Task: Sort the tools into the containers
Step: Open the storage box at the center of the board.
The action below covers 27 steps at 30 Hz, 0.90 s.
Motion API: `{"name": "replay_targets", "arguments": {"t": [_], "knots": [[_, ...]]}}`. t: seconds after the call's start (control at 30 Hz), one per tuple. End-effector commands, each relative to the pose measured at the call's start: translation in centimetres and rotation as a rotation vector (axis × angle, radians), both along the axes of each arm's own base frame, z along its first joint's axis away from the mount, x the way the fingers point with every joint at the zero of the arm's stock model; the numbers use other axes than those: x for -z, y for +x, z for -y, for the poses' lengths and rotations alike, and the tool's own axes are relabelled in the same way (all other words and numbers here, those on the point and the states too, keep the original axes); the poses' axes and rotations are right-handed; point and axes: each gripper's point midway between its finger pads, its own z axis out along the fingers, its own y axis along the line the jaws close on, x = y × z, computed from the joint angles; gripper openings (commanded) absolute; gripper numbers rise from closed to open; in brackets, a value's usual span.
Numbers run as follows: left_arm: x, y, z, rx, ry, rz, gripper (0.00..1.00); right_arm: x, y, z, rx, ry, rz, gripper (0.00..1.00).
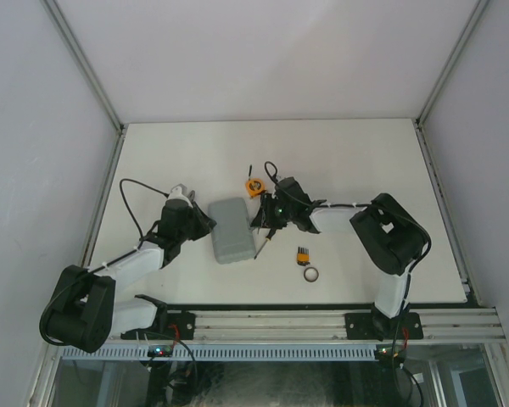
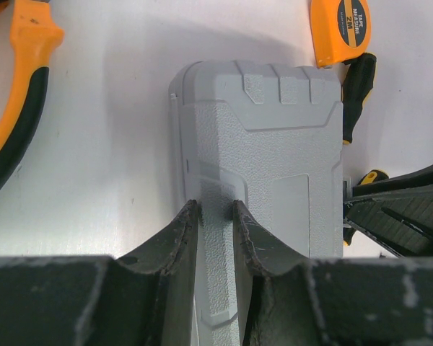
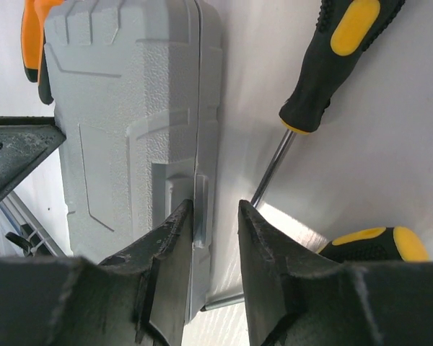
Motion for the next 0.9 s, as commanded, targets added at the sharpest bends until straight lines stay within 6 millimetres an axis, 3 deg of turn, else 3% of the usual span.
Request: {"name": "replay_targets", "arguments": {"t": [0.0,0.47,0.87], "knots": [[4.6,-3.9,-2.2,0.007,0.122,-0.199,0.27,-1.5,1.3,-1.3,-0.011,0.038,0.051,0.29],[3.9,-3.7,-2.1,0.008,0.116,-0.188,0.31,-2.0,0.6,-2.1,-0.075,0.056,0.054,0.02],[-2.0,-2.5,-2.5,-0.039,0.102,-0.069,0.44,-5.9,1.0,-1.1,-0.051,0.046,0.139,0.0]]}}
